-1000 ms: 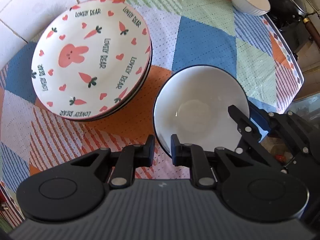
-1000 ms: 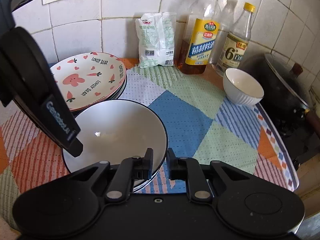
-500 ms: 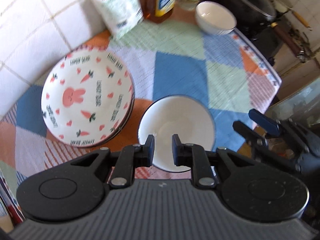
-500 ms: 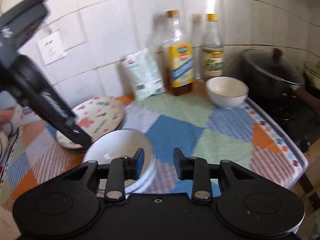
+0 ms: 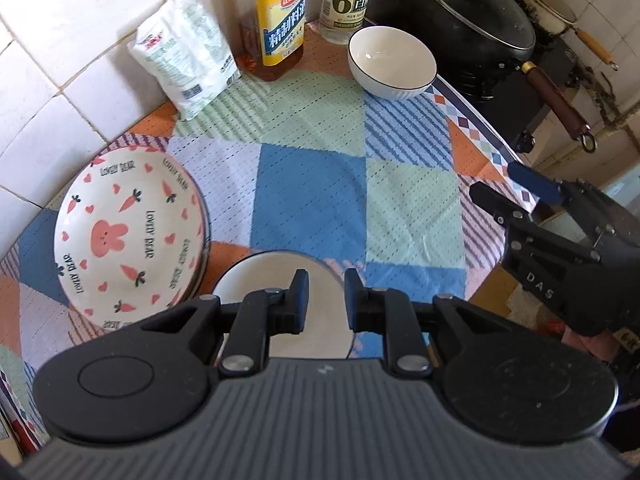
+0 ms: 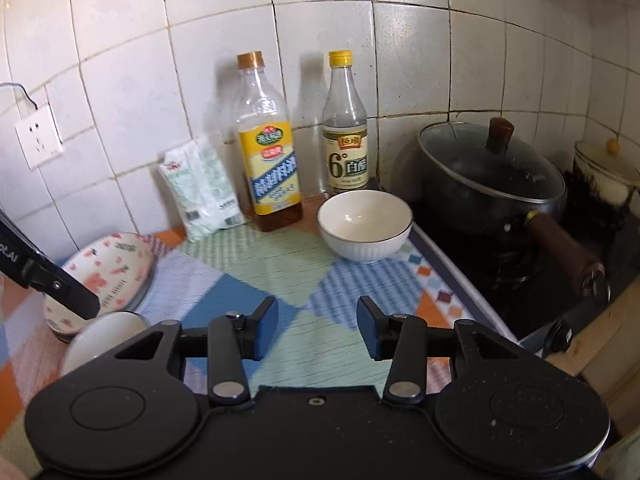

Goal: Organize plates and bowls
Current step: 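Move the left gripper to the white bowl by the bottles and grasp its rim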

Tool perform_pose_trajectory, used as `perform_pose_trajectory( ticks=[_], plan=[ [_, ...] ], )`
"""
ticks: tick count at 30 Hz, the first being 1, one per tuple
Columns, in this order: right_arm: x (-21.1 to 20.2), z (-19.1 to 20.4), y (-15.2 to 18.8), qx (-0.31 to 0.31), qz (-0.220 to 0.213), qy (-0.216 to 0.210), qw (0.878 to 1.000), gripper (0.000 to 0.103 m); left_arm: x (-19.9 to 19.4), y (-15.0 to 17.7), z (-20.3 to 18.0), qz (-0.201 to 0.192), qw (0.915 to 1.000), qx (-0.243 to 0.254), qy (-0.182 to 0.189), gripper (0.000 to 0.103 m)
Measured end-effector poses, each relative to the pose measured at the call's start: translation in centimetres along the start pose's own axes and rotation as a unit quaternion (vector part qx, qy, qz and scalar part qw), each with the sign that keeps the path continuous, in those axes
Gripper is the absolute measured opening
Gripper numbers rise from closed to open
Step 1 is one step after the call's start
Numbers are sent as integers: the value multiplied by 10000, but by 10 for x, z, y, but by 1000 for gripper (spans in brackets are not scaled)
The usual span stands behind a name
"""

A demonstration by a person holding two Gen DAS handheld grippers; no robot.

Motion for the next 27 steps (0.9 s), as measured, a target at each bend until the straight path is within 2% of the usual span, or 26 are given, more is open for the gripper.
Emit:
perform_pose_trajectory(
  ticks=[2,4,6,9,13,16,18,21,22,25,27],
  plan=[
    [5,-14,-3,-40,55,-65,10000,59,3,-8,-8,55,9999,-137,-15,18],
    [10,-25,-6,-39,67,-146,9999,62,4,-16,-14,55,9996,-259,-68,18],
    [15,-35,-8,-77,46,-303,9995,62,0,-25,-22,-16,9994,-350,-75,18],
    [20,-39,-10,-324,-20,-780,9964,63,-6,-44,-35,-286,9987,-412,-88,18],
    [40,-53,-7,-480,41,-925,9945,69,3,-65,-48,-350,9973,-647,58,19],
    [58,-64,-3,-580,165,-879,9943,70,19,-83,-52,-492,9956,-774,-182,25],
    [70,-70,-1,-648,241,-930,9933,70,30,-93,-57,-554,9947,-815,-281,33],
    [86,-77,0,-704,368,-1053,9913,70,47,-106,-63,-421,9921,-1176,107,37],
    [93,-79,0,-725,419,-1096,9904,70,55,-110,-65,-331,9914,-1263,131,38],
    [110,-83,2,-896,561,-1099,9883,72,75,-124,-70,-179,9921,-1219,-227,40],
    [122,-87,2,-960,652,-984,9884,79,84,-133,-74,-152,9927,-1129,-406,41]
  ],
)
Point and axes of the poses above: each gripper's, at about its wrist camera, not at the fingertips, and x roughly the way its jaws point, z to its left, y to its underside, the point moved 9 cm from there along x, roughly the way its jaws point, and after that the axes turned 15 degrees about -y, right-handed, at the moved point
